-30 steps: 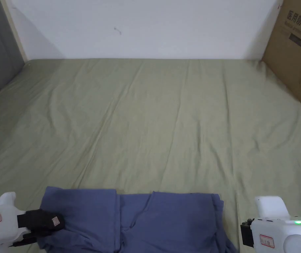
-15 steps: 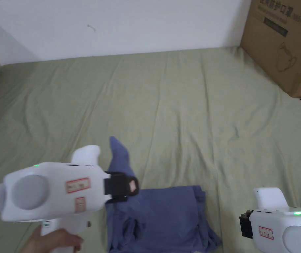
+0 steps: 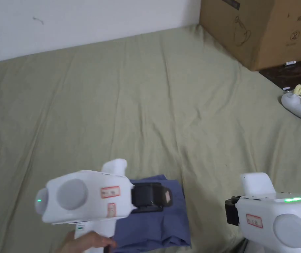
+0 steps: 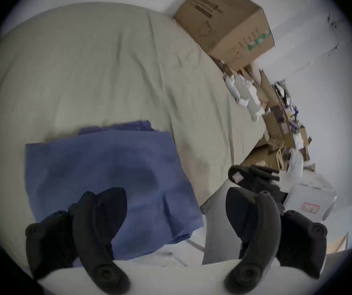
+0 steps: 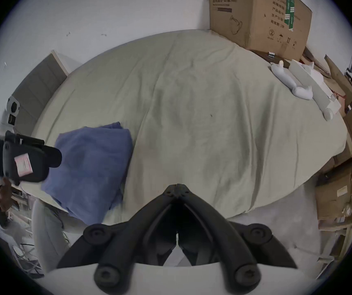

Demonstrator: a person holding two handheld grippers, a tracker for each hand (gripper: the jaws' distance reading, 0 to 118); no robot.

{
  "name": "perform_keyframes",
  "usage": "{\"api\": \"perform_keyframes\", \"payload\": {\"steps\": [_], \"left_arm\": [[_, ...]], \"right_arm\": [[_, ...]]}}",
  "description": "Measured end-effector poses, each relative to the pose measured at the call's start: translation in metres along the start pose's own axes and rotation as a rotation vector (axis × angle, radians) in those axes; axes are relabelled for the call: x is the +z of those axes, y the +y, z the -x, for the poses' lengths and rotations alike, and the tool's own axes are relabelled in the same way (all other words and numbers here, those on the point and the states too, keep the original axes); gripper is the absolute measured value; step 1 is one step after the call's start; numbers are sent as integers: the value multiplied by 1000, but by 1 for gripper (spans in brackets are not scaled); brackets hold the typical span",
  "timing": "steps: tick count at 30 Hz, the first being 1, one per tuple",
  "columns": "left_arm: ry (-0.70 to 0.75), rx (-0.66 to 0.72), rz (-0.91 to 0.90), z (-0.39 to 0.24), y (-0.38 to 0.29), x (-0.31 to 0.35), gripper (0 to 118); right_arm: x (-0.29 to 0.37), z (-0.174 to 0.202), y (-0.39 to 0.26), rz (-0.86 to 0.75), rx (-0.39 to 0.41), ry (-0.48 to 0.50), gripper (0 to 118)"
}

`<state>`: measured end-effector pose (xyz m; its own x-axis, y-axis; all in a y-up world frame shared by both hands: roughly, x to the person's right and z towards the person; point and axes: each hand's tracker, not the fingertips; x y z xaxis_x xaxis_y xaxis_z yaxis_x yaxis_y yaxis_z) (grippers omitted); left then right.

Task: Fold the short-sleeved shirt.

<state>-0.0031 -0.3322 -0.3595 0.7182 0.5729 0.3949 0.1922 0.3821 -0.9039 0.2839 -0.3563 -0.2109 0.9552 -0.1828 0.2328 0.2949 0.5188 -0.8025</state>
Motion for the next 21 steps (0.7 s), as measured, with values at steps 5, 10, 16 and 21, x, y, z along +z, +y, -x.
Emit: {"api": "perform_keyframes", "payload": {"steps": [5,10,16,21], "left_arm": [[73,83,-91,37,-4,17,1],[49,55,22,44,-30,-24,1],[-76,24,111,9,-53,-72,0],[-53,-14,151,-7,-59,-98,0]], "right_arm": [[-2,2,4,-26,-28,26,0],[-7,7,1,-18,-32,39,0],[-8,6,-5,2,-25,27,0],[-4,0,-6,0,-36,11,0]]}}
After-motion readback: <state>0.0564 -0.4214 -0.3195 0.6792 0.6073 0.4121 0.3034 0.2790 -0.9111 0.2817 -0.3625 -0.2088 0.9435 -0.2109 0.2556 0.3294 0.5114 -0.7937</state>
